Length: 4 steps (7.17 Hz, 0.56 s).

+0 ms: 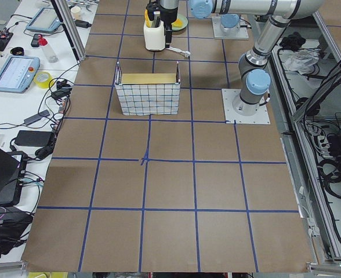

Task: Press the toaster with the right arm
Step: 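Move the right gripper down toward the lever on the white toaster's side, then press the toaster lever down with the right gripper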

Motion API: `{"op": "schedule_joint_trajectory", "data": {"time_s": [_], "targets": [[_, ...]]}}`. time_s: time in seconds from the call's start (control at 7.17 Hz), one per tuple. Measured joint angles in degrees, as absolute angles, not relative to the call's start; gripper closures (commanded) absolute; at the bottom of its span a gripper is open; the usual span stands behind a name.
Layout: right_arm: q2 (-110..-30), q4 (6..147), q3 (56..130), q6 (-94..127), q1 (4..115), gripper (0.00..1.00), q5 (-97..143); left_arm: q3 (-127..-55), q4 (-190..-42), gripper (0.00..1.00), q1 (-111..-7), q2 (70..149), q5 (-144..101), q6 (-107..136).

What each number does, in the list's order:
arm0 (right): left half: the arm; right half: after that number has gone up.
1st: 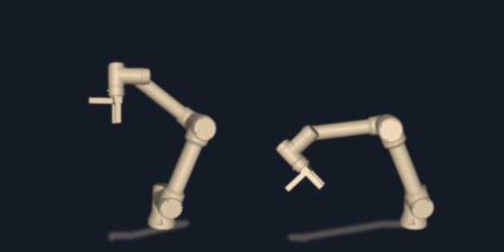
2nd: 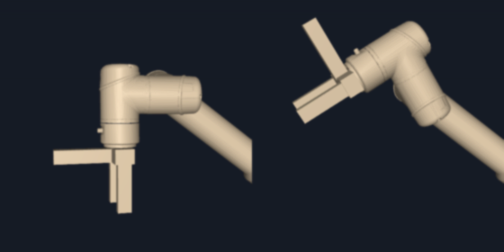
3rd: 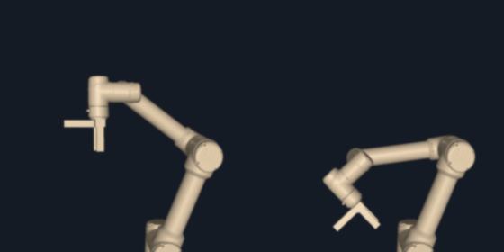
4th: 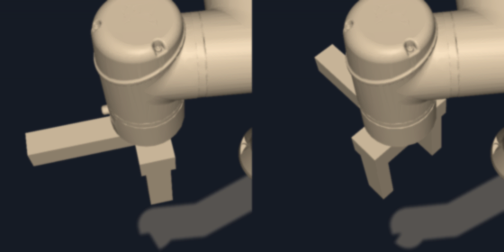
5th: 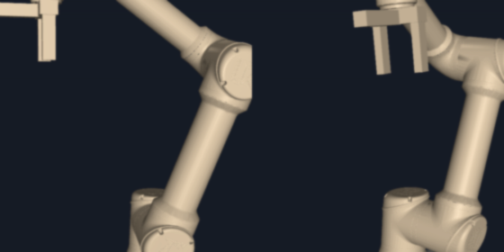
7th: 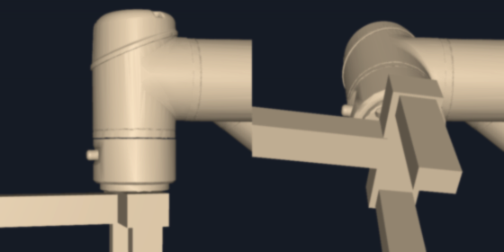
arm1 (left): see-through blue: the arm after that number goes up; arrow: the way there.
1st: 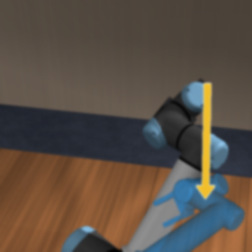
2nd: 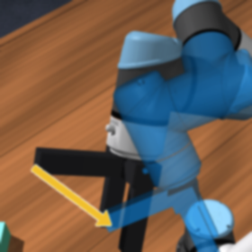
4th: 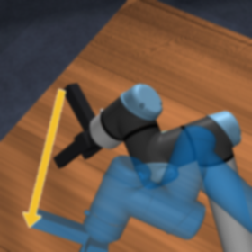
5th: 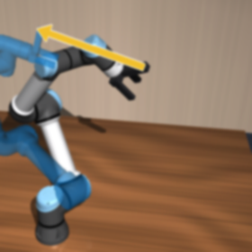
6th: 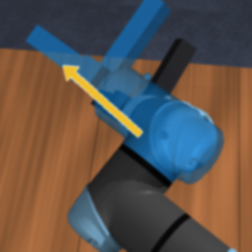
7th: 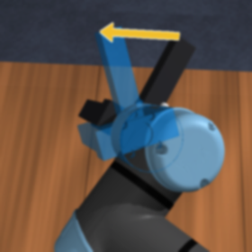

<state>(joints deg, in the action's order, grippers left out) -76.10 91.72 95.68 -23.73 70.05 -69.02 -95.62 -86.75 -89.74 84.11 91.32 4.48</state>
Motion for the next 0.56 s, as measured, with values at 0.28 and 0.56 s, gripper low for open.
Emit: {"op": "schedule_joint_trajectory", "data": {"time_s": [0.28,0.56], "targets": [[-76.04,92.09,96.79,-23.94,70.05,0.96,-67.08,-95.66,-86.75,0.0,-89.74,84.11,91.32,4.48],[-75.21,94.24,97.26,-23.85,70.05,0.96,-66.82,-95.64,-86.75,0.0,-89.74,84.11,91.32,4.48]]}}
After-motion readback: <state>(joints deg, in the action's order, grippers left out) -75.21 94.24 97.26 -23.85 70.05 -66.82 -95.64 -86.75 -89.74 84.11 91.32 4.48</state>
